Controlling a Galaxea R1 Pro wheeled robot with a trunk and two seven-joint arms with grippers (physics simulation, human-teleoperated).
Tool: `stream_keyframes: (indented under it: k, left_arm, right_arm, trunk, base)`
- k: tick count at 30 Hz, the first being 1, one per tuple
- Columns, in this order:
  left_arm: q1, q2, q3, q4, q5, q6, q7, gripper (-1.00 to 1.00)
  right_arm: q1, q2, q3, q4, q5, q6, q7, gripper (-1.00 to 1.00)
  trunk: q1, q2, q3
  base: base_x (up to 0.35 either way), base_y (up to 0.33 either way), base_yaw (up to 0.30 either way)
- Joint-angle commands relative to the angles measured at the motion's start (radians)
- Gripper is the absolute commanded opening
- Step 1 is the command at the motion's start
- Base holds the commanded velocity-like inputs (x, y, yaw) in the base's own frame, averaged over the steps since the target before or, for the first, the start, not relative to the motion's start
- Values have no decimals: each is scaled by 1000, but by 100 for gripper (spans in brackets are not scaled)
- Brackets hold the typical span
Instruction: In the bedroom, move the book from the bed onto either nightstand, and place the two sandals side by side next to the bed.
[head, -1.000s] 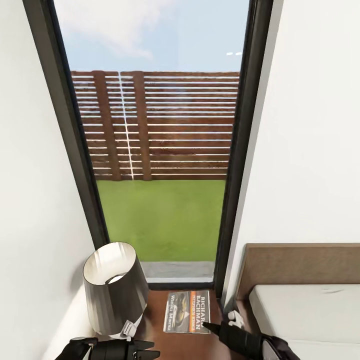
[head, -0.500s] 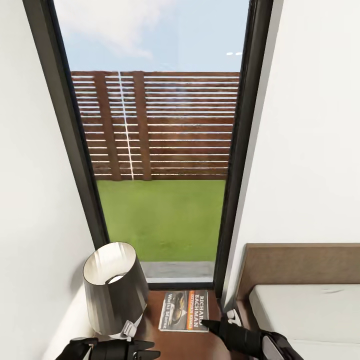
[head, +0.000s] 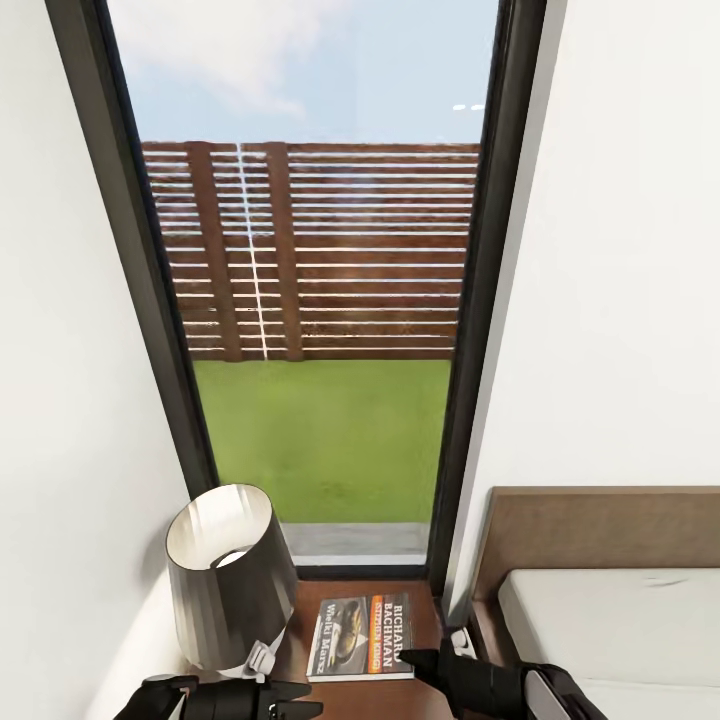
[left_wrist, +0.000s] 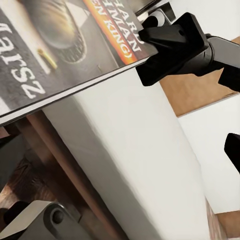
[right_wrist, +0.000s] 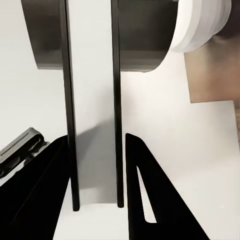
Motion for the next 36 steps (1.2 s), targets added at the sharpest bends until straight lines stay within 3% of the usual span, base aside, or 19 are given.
stream_keyframes:
  k: [1,36]
  left_arm:
    - [-1,0,3,0,-2,11,-5,100]
    - [-1,0,2,0,-3,11,-3,100]
  right_arm:
    - [-1,-1,5,-1,-7,5,-1,-100]
    - [-1,-1,5,-3,-7,-5,-2,-100]
  trunk:
    - [4,-9,-5]
    - [139,-254,-115]
  base:
    - [0,0,0]
    - [0,0,0]
